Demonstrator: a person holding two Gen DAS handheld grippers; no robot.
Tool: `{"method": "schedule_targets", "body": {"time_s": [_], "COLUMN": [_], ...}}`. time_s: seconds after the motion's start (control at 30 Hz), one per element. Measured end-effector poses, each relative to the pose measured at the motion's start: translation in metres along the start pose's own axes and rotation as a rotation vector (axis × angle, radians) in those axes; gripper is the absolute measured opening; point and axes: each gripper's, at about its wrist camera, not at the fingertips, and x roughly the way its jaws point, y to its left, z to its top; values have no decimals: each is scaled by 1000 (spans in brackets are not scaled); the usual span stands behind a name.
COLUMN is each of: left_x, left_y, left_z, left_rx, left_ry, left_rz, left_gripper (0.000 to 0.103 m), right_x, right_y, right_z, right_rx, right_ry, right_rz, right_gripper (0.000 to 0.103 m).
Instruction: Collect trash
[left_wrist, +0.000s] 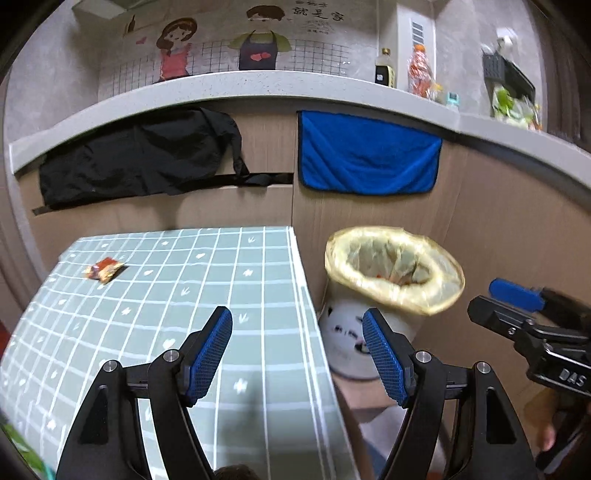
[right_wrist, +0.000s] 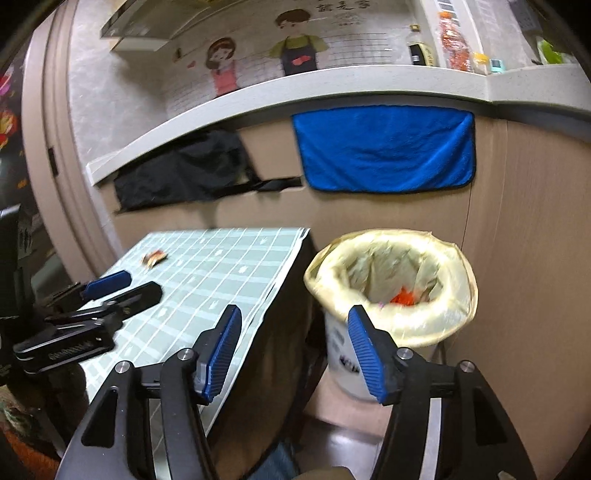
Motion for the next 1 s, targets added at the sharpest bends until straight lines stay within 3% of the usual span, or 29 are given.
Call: {"method": "schedule_targets", "body": {"time_s": [0.33,0.57,1.0], "left_x": [-84,-106,-130], "left_y": [-17,-5,5], "left_z": [-19,-18,-24], "left_rx": [39,-8,-33], "left_ry": [-159,-178,-217], "left_rz": [90,88,94], "left_gripper": [73,73,73], "right_x": [-63,-90,-102], "right_y": [39,43,69], "right_z": [-34,-31,-30], "right_rx": [-56,-12,-67], "right_ry": [-112,-146,-169], "right_rz": [-60,-51,-99], "right_gripper": [58,61,62]}}
